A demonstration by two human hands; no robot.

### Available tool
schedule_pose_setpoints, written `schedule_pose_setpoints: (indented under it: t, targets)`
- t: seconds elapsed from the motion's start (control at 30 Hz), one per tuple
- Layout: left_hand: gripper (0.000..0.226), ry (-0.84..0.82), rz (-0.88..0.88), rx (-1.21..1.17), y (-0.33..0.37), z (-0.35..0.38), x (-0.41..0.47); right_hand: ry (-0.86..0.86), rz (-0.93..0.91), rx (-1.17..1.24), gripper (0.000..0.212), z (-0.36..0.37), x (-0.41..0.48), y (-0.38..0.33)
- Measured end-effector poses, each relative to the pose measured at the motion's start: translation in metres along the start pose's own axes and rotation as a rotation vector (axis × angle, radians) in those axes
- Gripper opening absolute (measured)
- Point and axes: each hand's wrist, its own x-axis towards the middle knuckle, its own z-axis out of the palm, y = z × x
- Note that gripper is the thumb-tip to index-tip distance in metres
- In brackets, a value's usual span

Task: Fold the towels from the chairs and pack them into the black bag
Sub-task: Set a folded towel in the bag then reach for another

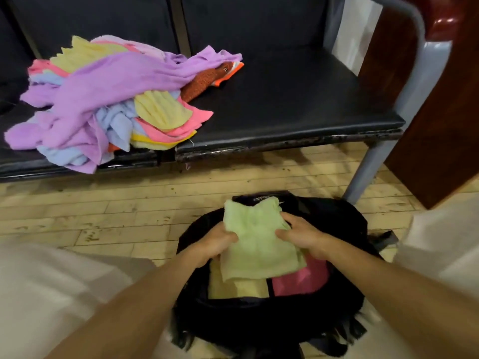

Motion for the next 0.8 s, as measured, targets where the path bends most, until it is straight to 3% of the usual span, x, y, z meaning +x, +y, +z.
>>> schedule_pose_setpoints:
  t: [0.13,0.3,0.5,0.7,0.8]
  targets:
    - [0.045,0.079,-0.022,0.275,-0.040,0.003,0.031,0.050,0.001,-0.068,0.052,0.036,0.030,0.033]
    - [0.042,0.126,-0.057,0.452,-0.082,-0.001,0.066,0.116,0.087,0.043,0.052,0.073,0.066,0.065]
    - [0.049,0.122,-0.143,0.544,-0.125,-0.001,0.093,0.096,0.136,0.060,0.054,0.108,0.096,0.096]
    - [0.054,0.119,-0.242,0.465,-0.149,0.004,0.099,0.052,0.245,0.109,0.065,0.116,0.105,0.112]
    - [0.051,0.161,-0.265,0.452,-0.146,0.005,0.100,0.071,0.323,0.099,0.059,0.114,0.108,0.112]
